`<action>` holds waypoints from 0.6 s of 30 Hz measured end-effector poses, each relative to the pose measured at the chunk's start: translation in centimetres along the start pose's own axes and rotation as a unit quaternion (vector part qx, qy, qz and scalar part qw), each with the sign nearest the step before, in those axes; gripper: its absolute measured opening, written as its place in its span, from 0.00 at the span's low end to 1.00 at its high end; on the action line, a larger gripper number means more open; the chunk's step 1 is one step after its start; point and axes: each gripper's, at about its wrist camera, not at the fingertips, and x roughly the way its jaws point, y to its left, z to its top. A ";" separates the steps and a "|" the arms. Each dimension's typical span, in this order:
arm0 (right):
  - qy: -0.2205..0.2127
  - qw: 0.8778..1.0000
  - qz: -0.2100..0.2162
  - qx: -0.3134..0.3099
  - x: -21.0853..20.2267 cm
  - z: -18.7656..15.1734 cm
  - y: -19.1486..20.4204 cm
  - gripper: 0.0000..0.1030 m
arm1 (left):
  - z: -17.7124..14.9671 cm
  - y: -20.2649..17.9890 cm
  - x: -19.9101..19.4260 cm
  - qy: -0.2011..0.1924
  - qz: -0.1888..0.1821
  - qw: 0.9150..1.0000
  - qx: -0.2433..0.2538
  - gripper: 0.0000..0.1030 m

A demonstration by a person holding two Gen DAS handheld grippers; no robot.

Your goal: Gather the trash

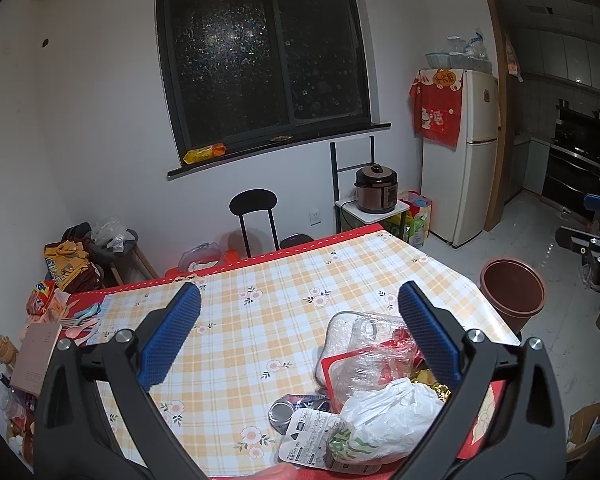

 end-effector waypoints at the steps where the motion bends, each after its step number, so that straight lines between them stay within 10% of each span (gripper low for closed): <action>1: 0.000 1.000 0.000 0.000 0.0 0.0 0.0 0.96 | 0.0 0.0 0.0 0.000 0.001 1.000 0.000 0.95; 18: -0.001 1.000 0.000 0.000 -0.4 0.0 -0.3 0.96 | 0.0 0.0 -0.1 -0.002 0.001 1.000 -0.001 0.95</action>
